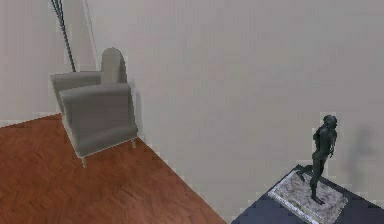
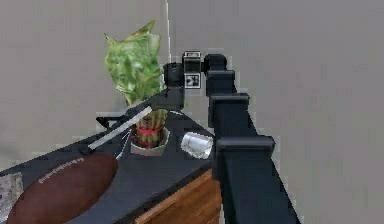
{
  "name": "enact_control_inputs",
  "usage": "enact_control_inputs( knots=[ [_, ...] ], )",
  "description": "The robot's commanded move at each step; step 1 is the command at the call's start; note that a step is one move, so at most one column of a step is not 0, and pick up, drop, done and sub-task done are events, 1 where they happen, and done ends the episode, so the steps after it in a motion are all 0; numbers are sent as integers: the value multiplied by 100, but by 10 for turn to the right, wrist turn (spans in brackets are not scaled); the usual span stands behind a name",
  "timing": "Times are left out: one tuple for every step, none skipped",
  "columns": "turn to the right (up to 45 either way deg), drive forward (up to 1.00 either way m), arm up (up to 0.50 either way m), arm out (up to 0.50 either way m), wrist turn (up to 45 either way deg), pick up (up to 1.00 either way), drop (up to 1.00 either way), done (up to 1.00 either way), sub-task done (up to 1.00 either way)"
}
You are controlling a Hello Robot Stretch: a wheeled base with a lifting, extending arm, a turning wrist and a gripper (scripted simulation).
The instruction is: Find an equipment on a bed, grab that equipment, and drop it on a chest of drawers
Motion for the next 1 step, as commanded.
enact_control_inputs(
  knots=[
    [0,0,0,0,0,0,0,100,0]
  ],
)
